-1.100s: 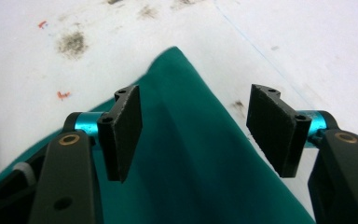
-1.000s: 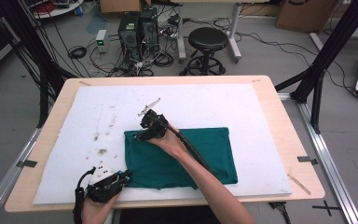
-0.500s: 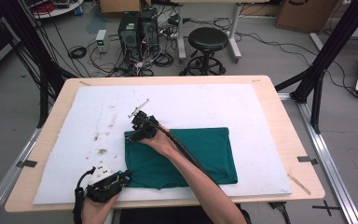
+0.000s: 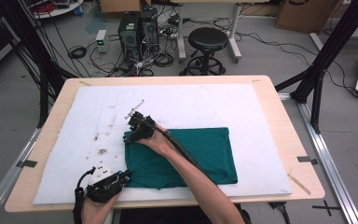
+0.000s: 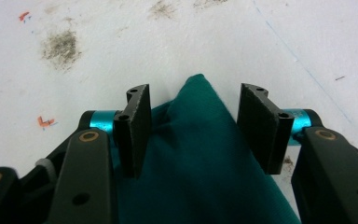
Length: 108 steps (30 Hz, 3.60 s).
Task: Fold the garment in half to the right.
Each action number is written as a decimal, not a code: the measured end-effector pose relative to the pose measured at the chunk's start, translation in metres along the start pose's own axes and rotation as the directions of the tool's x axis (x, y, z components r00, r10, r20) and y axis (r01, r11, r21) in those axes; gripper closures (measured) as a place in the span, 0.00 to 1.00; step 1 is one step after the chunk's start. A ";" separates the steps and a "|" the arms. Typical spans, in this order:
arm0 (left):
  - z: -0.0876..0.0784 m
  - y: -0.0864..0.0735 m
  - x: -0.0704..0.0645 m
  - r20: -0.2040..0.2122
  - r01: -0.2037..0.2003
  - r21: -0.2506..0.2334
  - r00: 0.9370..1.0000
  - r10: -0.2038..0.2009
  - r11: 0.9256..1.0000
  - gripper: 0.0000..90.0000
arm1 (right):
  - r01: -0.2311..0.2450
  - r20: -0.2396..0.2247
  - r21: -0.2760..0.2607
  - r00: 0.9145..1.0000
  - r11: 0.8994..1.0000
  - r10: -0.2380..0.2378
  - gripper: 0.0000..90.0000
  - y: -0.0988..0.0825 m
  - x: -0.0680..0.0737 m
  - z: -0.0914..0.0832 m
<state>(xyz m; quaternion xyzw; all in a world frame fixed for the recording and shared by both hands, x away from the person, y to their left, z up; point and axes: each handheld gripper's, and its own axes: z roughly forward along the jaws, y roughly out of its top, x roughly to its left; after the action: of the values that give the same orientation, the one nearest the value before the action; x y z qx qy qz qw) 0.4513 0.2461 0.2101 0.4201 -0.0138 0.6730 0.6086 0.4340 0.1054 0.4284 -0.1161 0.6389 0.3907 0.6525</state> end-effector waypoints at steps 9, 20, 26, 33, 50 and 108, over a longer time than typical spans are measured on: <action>0.000 0.000 0.000 0.000 0.003 -0.003 1.000 -0.003 1.000 0.93 | 0.007 0.028 -0.004 1.000 1.000 -0.007 0.60 0.001 0.002 0.002; 0.000 0.000 0.001 0.004 0.010 -0.005 1.000 -0.010 1.000 0.93 | 0.002 0.053 -0.008 0.999 1.000 -0.002 0.91 0.001 0.003 0.002; -0.001 0.001 0.001 0.010 0.033 -0.007 0.999 -0.033 0.999 0.94 | -0.005 0.036 -0.011 0.999 1.000 0.005 0.93 0.001 0.001 0.001; -0.009 0.007 0.000 0.023 0.028 -0.034 0.999 -0.027 0.999 0.94 | -0.007 0.031 -0.031 0.999 0.999 0.008 0.94 0.004 0.003 -0.006; -0.045 0.026 0.003 0.005 0.000 -0.098 1.000 0.000 0.995 0.94 | -0.044 -0.036 -0.195 0.999 0.980 0.038 0.94 0.019 0.007 -0.042; 0.076 0.099 -0.109 0.311 -0.113 -0.068 0.942 0.129 0.991 0.94 | -0.123 0.083 -0.214 0.986 0.969 0.144 0.94 -0.101 -0.054 -0.164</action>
<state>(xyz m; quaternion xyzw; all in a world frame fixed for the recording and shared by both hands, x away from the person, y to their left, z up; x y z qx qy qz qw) 0.4006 0.0923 0.2452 0.5051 -0.1528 0.6330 0.5664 0.3853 -0.0878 0.4175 -0.1212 0.5682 0.5036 0.6393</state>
